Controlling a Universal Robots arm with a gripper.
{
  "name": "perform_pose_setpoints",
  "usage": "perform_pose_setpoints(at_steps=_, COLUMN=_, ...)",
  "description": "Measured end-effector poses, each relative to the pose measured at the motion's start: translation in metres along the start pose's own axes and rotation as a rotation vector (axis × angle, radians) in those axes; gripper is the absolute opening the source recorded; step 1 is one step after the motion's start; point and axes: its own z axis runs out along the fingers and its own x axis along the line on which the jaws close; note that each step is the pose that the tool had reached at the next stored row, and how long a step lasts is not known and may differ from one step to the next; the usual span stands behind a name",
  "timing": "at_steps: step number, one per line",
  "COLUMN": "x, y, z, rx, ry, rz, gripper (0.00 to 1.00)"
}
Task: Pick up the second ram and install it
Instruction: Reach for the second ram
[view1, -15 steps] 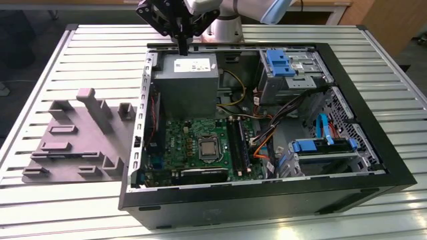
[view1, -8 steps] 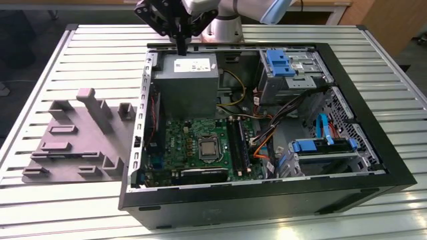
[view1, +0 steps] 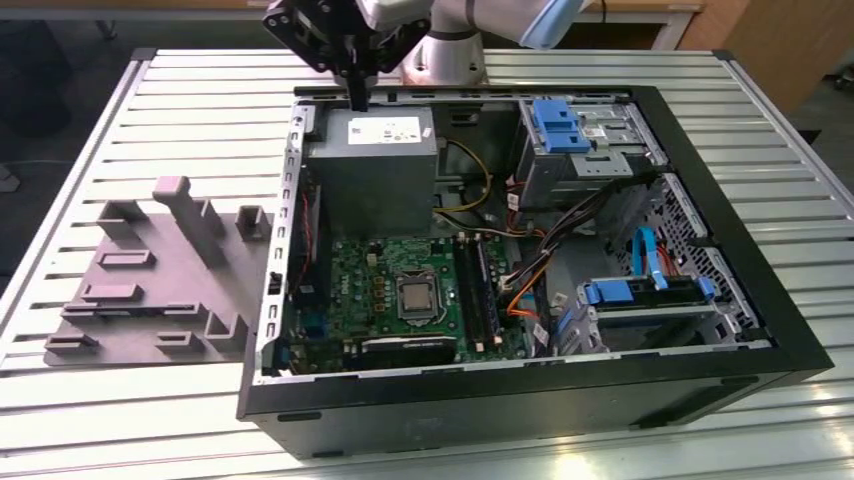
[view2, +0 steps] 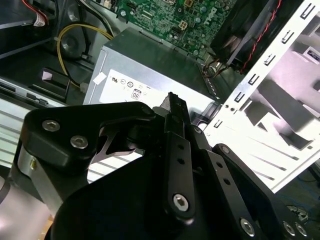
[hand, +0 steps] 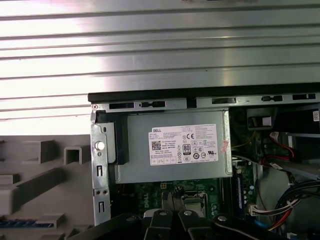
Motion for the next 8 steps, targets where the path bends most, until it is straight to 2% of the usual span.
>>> perform_pose_setpoints(at_steps=8, x=0.0049, y=-0.0004, z=-0.0001, rx=0.0, ry=0.0, rz=0.0, gripper=0.11)
